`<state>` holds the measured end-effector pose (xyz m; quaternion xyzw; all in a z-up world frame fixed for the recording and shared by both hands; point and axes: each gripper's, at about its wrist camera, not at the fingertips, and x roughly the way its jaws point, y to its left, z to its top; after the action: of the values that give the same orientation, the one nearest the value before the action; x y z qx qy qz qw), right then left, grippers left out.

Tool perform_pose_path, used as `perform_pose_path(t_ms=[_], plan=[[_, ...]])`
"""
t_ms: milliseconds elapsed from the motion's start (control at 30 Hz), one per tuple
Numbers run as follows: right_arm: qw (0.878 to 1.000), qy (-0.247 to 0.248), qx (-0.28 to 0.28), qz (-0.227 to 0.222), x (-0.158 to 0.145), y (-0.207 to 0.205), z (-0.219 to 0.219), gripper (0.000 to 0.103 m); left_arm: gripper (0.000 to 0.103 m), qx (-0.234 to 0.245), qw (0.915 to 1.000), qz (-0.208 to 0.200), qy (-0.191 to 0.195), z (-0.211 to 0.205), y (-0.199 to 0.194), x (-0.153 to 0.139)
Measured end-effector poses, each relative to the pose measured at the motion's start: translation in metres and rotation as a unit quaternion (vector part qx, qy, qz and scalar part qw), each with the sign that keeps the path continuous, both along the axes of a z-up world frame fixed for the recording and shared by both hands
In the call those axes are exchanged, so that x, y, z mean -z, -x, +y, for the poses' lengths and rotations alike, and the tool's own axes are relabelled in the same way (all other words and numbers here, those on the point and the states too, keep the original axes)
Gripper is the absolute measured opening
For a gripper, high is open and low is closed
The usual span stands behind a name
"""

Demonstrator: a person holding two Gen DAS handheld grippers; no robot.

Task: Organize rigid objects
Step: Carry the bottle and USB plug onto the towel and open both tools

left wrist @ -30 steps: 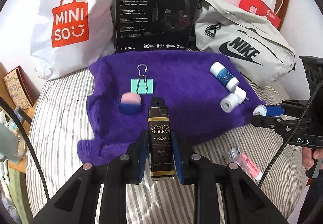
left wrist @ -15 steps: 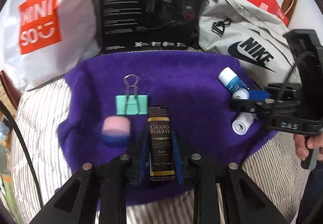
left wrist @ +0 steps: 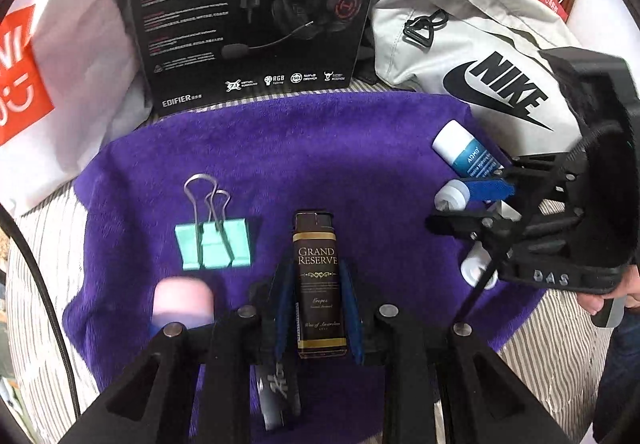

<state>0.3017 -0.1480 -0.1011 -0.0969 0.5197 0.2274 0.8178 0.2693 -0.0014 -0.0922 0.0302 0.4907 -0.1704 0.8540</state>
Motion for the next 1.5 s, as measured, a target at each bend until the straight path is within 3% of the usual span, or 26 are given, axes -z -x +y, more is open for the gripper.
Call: perform_pose_path(t_ms=[467, 633, 767, 900, 1133, 1300, 1500], plan=[[0.999, 0.011, -0.031, -0.015, -0.001, 0.005, 0.002, 0.036, 0.024, 0.006, 0.9998, -0.001, -0.019, -0.005, -0.018, 0.009], [0.999, 0.001, -0.030, -0.015, -0.001, 0.005, -0.001, 0.039, 0.025, 0.000, 1.0000, 0.004, -0.002, 0.003, -0.014, 0.008], [1.000, -0.013, -0.028, -0.006, -0.004, 0.008, -0.006, 0.052, 0.032, -0.009, 0.9997, 0.012, 0.018, 0.012, -0.010, 0.005], [1.000, -0.018, -0.018, -0.010, -0.012, 0.016, -0.012, 0.052, 0.049, -0.022, 0.9994, 0.001, 0.026, 0.020, 0.000, -0.007], [0.998, -0.027, 0.027, -0.044, -0.046, 0.054, -0.033, 0.062, 0.055, -0.030, 0.9991, -0.021, 0.022, 0.023, 0.035, -0.031], [0.997, -0.028, 0.047, -0.054, -0.062, 0.094, -0.047, 0.065, 0.056, -0.035, 0.9991, -0.021, 0.014, 0.018, 0.059, -0.033], [0.991, -0.055, 0.107, -0.052, -0.066, 0.143, -0.069, 0.071, 0.056, -0.036, 0.9989, -0.019, 0.024, 0.006, 0.103, -0.030]])
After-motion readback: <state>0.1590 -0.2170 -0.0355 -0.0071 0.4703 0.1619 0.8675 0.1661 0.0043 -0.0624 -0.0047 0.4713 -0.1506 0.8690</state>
